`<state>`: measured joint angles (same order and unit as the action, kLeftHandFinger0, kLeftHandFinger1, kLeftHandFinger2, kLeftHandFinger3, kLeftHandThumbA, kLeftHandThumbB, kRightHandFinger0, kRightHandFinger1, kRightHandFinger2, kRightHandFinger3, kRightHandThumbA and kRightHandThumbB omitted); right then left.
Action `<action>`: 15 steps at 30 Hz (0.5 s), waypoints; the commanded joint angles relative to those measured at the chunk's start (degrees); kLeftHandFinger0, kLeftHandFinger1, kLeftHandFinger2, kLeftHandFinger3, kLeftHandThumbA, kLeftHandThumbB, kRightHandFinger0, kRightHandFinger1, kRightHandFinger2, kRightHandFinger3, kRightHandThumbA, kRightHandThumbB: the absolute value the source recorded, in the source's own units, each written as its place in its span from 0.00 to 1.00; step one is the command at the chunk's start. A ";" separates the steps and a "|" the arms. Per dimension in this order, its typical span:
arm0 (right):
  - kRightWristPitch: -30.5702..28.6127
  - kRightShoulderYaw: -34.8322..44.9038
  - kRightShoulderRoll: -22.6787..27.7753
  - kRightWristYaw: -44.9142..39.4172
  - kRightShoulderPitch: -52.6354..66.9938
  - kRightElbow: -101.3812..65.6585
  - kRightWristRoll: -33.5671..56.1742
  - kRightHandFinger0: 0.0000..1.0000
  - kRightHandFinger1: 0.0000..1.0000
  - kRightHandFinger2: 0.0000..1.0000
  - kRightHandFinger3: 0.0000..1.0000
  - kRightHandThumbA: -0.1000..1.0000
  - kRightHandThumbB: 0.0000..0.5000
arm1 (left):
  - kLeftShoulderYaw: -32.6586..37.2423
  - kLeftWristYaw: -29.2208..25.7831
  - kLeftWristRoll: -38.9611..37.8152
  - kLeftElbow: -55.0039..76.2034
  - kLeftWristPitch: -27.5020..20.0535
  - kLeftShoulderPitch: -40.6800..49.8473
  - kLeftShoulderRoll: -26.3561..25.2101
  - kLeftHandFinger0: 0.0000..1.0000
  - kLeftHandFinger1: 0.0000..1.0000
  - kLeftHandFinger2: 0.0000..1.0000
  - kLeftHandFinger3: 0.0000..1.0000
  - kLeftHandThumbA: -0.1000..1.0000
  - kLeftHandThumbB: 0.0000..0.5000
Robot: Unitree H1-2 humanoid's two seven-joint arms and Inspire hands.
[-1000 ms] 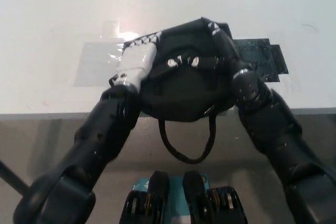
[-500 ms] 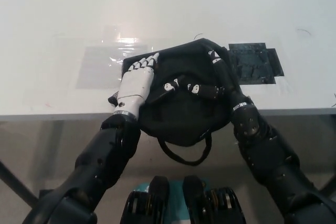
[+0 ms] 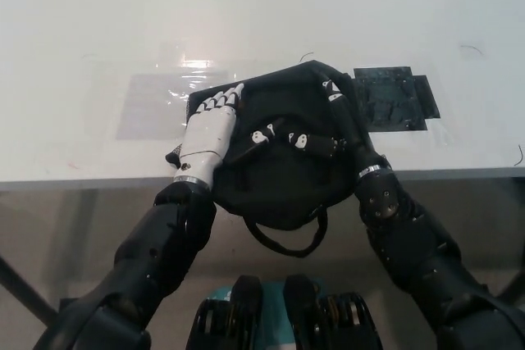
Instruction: A soft travel bag is kept infront of the robot in the middle of the desk and the robot uses both its hands to press it to reduce its size
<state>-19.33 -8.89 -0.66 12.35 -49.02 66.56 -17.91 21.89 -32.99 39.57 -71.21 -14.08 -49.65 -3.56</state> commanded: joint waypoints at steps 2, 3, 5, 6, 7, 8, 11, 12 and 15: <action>0.46 -0.36 -2.69 -1.22 0.89 4.12 1.36 1.00 1.00 1.00 1.00 1.00 0.41 | -1.66 4.67 -4.41 -3.92 2.05 3.37 -0.50 1.00 1.00 1.00 1.00 1.00 0.54; -0.28 0.17 -2.96 -1.47 1.47 3.50 2.10 1.00 1.00 1.00 1.00 1.00 0.40 | -2.75 4.75 -5.65 -3.15 1.00 3.46 -0.42 1.00 1.00 1.00 1.00 1.00 0.53; -0.84 0.74 -3.23 -1.75 1.31 2.42 2.79 1.00 1.00 1.00 1.00 1.00 0.40 | -4.87 4.98 -7.78 -1.55 0.00 2.63 -0.42 1.00 1.00 1.00 1.00 1.00 0.53; -0.70 0.93 -3.29 -1.75 1.36 0.17 2.97 1.00 1.00 1.00 1.00 1.00 0.39 | -6.65 5.59 -9.51 1.21 -0.65 2.11 -0.54 1.00 1.00 1.00 1.00 1.00 0.52; -0.83 1.10 -3.22 -1.90 1.32 -1.34 3.09 1.00 1.00 1.00 1.00 1.00 0.39 | -7.81 6.33 -10.37 3.36 -0.70 1.84 -0.64 1.00 1.00 1.00 1.00 1.00 0.52; -0.33 1.54 -3.13 -2.42 1.44 -4.02 3.73 1.00 1.00 1.00 1.00 1.00 0.41 | -9.13 7.52 -11.87 6.65 -1.09 1.89 -0.74 1.00 1.00 1.00 1.00 1.00 0.51; 5.52 1.86 -2.71 -5.11 4.62 -17.23 4.92 1.00 1.00 1.00 1.00 1.00 0.44 | -12.41 11.87 -15.65 19.01 -0.68 3.95 -0.94 1.00 1.00 1.00 1.00 1.00 0.52; 8.59 1.80 -1.88 -6.79 4.97 -22.75 5.29 1.00 1.00 1.00 1.00 1.00 0.50 | -13.46 14.00 -17.02 24.26 0.34 3.71 -1.43 1.00 1.00 1.00 1.00 1.00 0.55; 12.96 1.68 0.34 -11.19 6.69 -33.54 7.18 1.00 1.00 1.00 1.00 1.00 0.52 | -13.87 19.35 -18.22 33.91 3.53 4.07 -3.55 1.00 1.00 1.00 1.00 1.00 0.47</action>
<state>-16.62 -7.13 -1.44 10.24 -43.36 48.85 -15.11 10.61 -25.44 29.48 -52.06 -15.23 -44.76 -4.20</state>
